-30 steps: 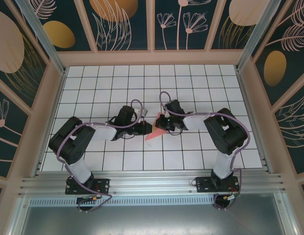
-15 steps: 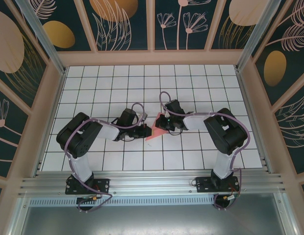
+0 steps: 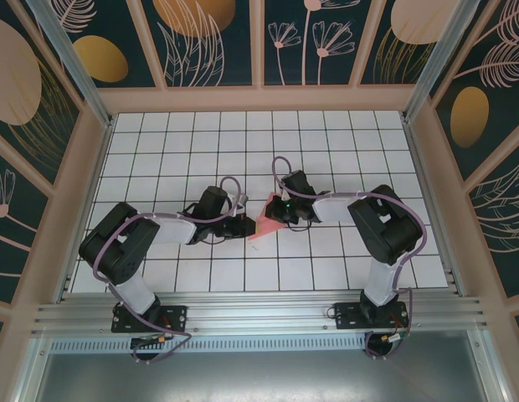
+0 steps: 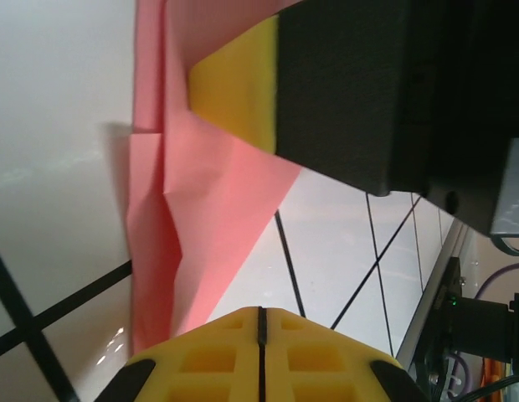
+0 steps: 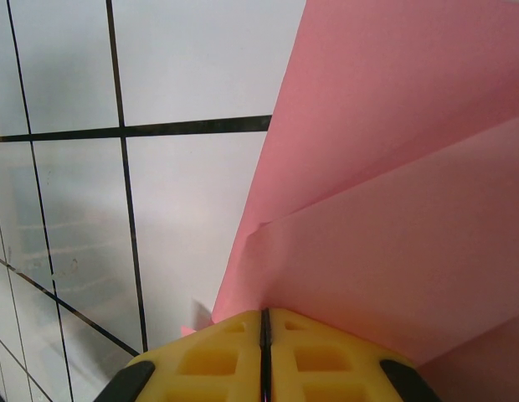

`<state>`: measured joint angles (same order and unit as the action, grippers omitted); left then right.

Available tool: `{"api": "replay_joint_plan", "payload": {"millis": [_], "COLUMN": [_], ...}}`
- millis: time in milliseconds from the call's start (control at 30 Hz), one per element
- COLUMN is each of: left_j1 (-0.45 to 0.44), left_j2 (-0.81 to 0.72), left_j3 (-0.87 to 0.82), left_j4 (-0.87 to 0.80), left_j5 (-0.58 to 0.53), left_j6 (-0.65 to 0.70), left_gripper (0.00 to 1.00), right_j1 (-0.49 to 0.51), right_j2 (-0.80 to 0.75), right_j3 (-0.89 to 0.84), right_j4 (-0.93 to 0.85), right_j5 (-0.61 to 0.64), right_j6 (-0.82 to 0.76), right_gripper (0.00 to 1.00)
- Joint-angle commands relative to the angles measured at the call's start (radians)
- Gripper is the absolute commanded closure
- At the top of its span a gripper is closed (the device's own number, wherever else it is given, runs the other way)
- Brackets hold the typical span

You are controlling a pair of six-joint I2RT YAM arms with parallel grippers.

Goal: Fold a paper plane with a square sheet of paper (pick it up from the middle)
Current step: Fourth fold the wing at the center of the table.

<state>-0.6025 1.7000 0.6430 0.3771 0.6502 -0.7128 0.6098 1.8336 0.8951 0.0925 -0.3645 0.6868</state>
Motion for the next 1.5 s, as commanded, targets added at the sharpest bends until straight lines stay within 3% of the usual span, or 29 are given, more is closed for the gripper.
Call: {"api": "replay_joint_plan", "payload": {"millis": [0, 300, 733, 867, 1467], "left_j1": [-0.005, -0.003, -0.005, -0.004, -0.005], "left_j2": [0.007, 0.136, 0.156, 0.161, 0.17], "left_j3": [-0.011, -0.043, -0.091, -0.08, -0.068], "left_j4": [0.055, 0.038, -0.017, -0.025, -0.047], "left_j5": [0.035, 0.01, -0.064, -0.067, -0.072], "left_j6": [-0.026, -0.031, -0.028, -0.029, -0.023], "left_gripper": [0.92, 0.95, 1.0, 1.0, 1.0], "right_j1": [0.004, 0.003, 0.022, 0.064, 0.075], "right_j2": [0.03, 0.017, -0.109, -0.094, -0.058], "right_j3": [0.016, 0.017, 0.005, -0.011, -0.084], "right_j4": [-0.047, -0.047, 0.001, 0.022, 0.13], "right_j5": [0.043, 0.041, -0.038, -0.055, -0.115], "right_j6": [-0.013, -0.013, -0.009, 0.002, 0.028], "right_gripper": [0.88, 0.88, 0.87, 0.88, 0.9]}}
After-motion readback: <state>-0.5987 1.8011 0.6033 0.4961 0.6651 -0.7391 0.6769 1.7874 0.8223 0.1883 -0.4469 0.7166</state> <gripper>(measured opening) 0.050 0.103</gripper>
